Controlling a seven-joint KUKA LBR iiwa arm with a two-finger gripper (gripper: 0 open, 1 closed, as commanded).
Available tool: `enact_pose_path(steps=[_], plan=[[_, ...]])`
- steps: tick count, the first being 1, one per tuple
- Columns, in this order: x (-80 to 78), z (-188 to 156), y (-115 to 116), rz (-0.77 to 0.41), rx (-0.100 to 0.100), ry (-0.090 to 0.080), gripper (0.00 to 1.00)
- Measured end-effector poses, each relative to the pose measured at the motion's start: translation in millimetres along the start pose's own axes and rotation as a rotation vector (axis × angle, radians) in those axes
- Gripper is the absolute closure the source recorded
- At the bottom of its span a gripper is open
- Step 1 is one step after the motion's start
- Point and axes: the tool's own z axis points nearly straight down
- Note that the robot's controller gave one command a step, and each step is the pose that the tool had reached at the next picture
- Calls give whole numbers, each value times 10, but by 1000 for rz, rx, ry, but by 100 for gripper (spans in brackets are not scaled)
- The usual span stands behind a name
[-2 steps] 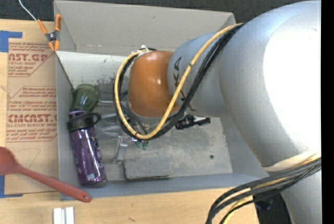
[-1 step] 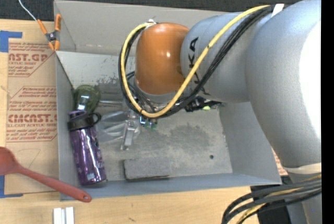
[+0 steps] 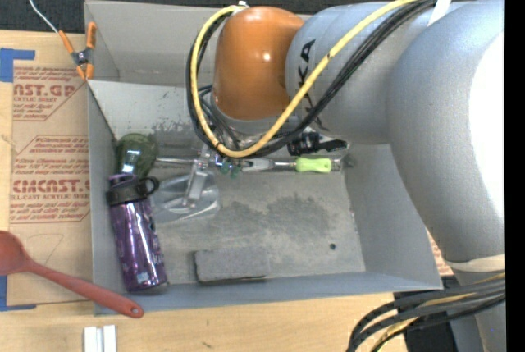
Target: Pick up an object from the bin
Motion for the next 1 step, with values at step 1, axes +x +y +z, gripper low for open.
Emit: enact_pose_path(steps=[1], plan=[[86,777,-187,-117,13,16,0]])
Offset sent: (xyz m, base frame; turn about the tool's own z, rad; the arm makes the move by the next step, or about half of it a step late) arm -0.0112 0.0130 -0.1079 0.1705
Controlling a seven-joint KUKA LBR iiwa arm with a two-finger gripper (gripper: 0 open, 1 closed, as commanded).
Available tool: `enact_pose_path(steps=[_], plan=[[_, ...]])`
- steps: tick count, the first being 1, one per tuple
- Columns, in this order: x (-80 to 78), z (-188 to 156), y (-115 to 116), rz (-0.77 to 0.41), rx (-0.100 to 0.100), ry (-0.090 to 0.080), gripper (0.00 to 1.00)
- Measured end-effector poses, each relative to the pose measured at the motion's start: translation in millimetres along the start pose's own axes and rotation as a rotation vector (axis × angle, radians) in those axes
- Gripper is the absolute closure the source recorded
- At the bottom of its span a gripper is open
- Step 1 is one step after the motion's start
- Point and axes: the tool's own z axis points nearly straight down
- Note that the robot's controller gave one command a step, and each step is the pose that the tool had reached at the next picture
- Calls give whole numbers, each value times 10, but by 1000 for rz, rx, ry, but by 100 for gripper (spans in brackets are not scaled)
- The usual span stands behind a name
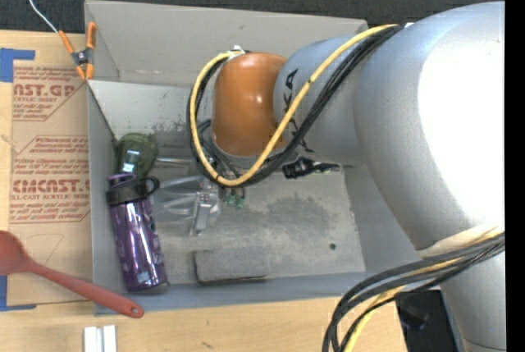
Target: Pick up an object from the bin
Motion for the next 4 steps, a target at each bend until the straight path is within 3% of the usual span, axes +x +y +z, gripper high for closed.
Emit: enact_pose_path(steps=[1,2,3,4], plan=[[48,304,263,286,-12,-13,100],[48,304,263,286,-12,-13,100],[-139,331,626,188,7,-6,100],[-156,332,580,166,-4,-10,100]])
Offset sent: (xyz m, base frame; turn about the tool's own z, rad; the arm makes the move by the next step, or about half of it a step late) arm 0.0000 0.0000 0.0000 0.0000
